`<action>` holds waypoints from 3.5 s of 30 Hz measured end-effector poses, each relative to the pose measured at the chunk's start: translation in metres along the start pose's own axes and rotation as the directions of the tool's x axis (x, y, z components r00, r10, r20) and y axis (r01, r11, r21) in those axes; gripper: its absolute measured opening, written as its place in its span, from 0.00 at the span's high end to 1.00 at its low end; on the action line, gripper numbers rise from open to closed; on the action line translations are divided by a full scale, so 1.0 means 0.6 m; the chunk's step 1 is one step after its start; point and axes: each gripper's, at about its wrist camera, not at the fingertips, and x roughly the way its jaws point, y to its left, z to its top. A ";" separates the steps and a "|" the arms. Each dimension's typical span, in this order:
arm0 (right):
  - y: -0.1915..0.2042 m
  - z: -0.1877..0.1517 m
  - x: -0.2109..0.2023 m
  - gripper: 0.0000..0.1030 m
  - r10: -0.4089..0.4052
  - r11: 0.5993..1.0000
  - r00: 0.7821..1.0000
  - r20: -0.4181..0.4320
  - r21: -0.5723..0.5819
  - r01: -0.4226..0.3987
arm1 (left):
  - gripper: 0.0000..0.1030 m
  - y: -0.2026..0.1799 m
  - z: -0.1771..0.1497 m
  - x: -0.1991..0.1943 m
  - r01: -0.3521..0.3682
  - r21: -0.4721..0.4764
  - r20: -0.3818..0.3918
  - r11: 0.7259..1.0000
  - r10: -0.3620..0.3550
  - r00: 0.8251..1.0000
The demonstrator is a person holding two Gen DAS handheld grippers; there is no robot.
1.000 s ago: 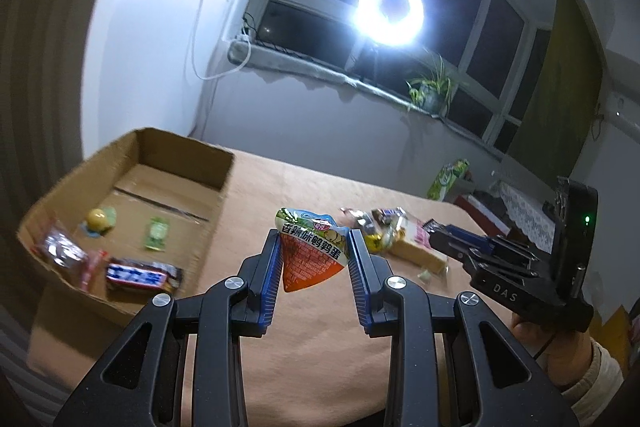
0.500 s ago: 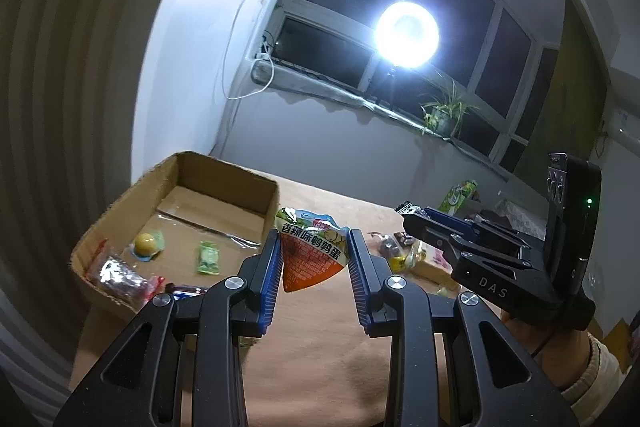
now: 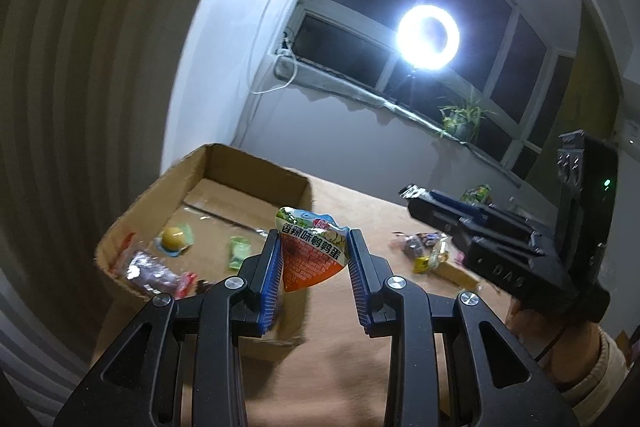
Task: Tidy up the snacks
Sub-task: 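Carry both snacks over the cardboard box and open both tools to drop them, then move both tools back toward the snacks on the table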
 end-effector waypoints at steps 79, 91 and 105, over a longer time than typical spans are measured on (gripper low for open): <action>-0.152 -0.213 -0.107 0.16 0.008 0.977 0.998 -0.055 0.211 0.004 | 0.19 -0.198 -0.021 0.031 -0.155 0.328 -0.046 0.932 0.180 0.983; -0.276 -0.288 -0.122 0.16 -0.093 0.939 0.987 -0.128 0.319 0.130 | 0.19 -0.249 -0.056 0.109 -0.068 0.354 -0.178 0.933 0.139 0.974; -0.448 -0.370 -0.184 0.16 -0.280 0.843 0.935 -0.218 0.411 0.348 | 0.19 -0.348 -0.116 0.255 0.149 0.381 -0.385 0.913 0.010 0.923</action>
